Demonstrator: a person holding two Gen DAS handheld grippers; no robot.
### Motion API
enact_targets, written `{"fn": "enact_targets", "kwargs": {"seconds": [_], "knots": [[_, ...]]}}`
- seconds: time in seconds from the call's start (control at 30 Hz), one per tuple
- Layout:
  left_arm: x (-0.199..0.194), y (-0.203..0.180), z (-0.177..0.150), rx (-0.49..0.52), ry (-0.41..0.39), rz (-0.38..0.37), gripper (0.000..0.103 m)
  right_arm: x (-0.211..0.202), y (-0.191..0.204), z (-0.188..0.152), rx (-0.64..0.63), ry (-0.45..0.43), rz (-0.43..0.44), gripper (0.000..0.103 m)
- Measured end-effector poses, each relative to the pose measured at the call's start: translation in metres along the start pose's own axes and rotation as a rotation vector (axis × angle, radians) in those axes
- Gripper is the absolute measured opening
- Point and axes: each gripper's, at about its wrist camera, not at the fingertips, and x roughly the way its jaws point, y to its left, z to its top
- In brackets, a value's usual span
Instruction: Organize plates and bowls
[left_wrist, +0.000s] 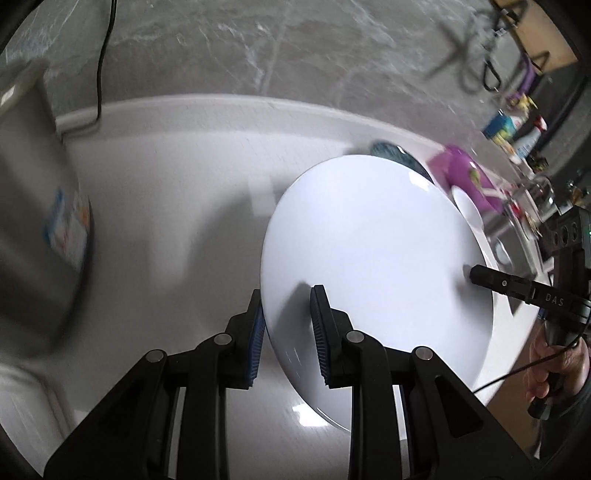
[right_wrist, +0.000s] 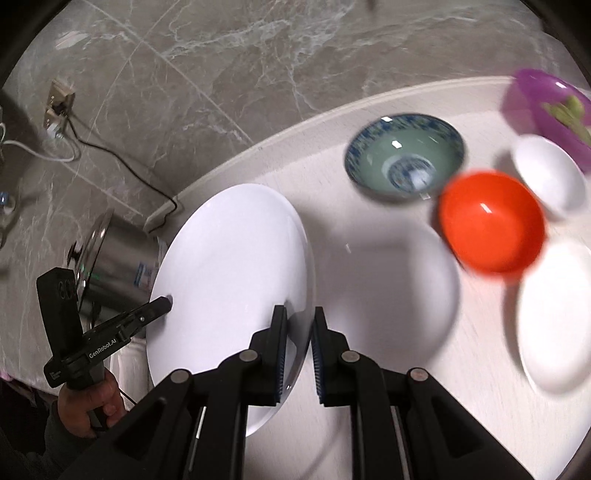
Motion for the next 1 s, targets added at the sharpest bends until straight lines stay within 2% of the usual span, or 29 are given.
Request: {"fn": "enact_targets", "kwargs": {"seconds": [0.27, 0.63, 0.87, 1.0], "knots": [[-0.013, -0.039, -0.080, -0.028, 0.037, -0.010, 0.022, -0.035, -0.021, -0.070, -0.001, 0.026, -0.001, 0.015], [0.000, -0.104, -0.180, -0.074, 0.075, 0.022, 0.022, -0.056, -0.090, -0.123, -0.024, 0.094, 0.006, 0.015], [0.013, -0.123, -0.213, -0.077, 0.069, 0.045, 0.022, -0.051, -0.115, -0.141, -0.054, 0.117, 0.007, 0.015], [0.025, -0.129, -0.209, -0.063, 0.064, 0.051, 0.022, -0.046, -0.129, -0.142, -0.055, 0.122, -0.002, 0.016]]}}
